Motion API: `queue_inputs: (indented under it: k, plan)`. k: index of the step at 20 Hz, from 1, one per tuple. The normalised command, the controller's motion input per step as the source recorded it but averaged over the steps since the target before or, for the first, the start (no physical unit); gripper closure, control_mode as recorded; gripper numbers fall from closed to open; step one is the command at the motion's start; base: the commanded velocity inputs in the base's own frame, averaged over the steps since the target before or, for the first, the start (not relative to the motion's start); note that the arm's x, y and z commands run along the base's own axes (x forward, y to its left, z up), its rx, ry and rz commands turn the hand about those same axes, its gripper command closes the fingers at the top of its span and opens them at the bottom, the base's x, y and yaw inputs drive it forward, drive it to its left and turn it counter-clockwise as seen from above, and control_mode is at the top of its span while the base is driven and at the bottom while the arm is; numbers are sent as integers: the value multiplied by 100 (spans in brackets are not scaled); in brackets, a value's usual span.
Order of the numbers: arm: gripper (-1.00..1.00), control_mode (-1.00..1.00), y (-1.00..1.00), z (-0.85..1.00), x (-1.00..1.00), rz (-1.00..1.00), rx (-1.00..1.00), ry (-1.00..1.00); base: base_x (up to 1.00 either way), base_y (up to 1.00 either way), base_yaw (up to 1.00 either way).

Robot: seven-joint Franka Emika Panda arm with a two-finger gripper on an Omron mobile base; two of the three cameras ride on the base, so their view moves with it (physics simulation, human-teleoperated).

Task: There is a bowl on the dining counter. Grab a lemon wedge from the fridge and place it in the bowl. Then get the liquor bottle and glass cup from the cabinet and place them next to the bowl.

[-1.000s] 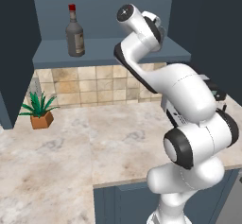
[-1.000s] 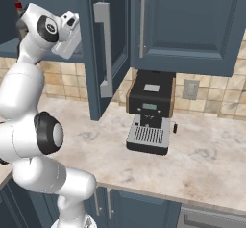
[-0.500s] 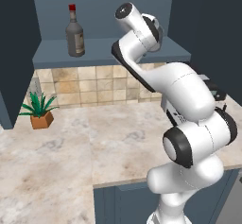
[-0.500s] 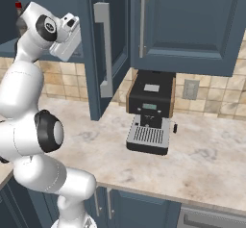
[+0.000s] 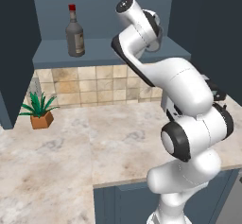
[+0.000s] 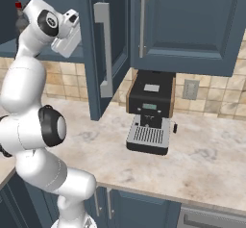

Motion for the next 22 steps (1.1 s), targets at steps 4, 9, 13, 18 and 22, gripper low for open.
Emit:
queue_inputs:
  k: [4, 9, 13, 18, 22]
  plan:
    - [100, -100, 2, -4, -1, 1, 0, 0, 0, 0, 0]
    - [100, -100, 12, -3, -26, 0, 0, -1, 0, 0, 0]
    - [100, -100, 36, 0, -73, 0, 0, -6, 0, 0, 0]
    - [100, -100, 57, 0, -99, 0, 5, -3, 0, 0, 0]
    - [100, -100, 48, 6, -100, 0, 13, 0, 0, 0, 0]
